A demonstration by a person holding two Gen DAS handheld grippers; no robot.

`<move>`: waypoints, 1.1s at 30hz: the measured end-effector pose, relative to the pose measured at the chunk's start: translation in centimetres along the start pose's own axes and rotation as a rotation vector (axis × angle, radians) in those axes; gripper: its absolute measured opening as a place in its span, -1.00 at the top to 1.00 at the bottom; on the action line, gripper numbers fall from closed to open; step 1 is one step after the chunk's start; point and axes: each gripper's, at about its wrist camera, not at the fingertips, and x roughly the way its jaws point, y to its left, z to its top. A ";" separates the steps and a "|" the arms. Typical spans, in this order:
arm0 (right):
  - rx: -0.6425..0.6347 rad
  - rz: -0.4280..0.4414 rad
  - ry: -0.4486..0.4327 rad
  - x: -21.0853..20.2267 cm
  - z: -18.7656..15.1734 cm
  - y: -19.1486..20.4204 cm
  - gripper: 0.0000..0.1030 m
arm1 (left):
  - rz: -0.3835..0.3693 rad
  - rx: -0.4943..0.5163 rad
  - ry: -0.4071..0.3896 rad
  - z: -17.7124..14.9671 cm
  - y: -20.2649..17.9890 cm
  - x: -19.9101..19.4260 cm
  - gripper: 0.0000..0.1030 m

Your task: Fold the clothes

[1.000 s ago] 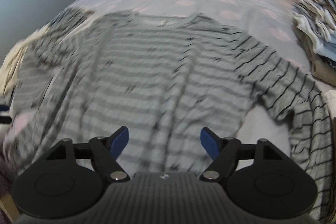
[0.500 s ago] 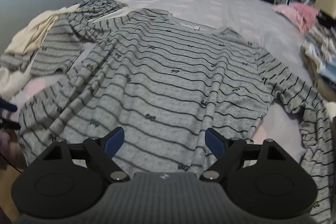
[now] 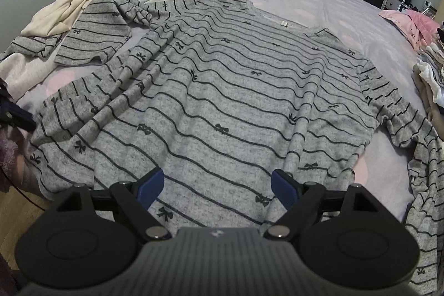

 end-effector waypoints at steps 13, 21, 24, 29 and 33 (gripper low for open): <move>-0.015 0.019 0.097 0.2 -0.8 -0.2 -0.67 | 0.155 -0.264 0.182 -2.3 5.9 0.3 0.97; 0.138 -0.006 0.143 -2.7 -1.0 -6.9 -0.58 | 0.164 -0.182 0.184 0.4 4.9 0.9 0.96; 0.152 -0.038 0.175 -3.3 -1.4 -8.6 -0.37 | 0.161 -0.154 0.178 1.6 4.5 1.2 0.96; 0.121 -0.077 0.260 -3.6 -3.3 -10.7 -0.37 | 0.168 -0.102 0.177 3.4 3.5 2.3 0.96; 0.145 -0.095 0.329 -3.4 -5.6 -11.8 -0.30 | 0.167 -0.089 0.191 3.7 3.3 3.2 0.96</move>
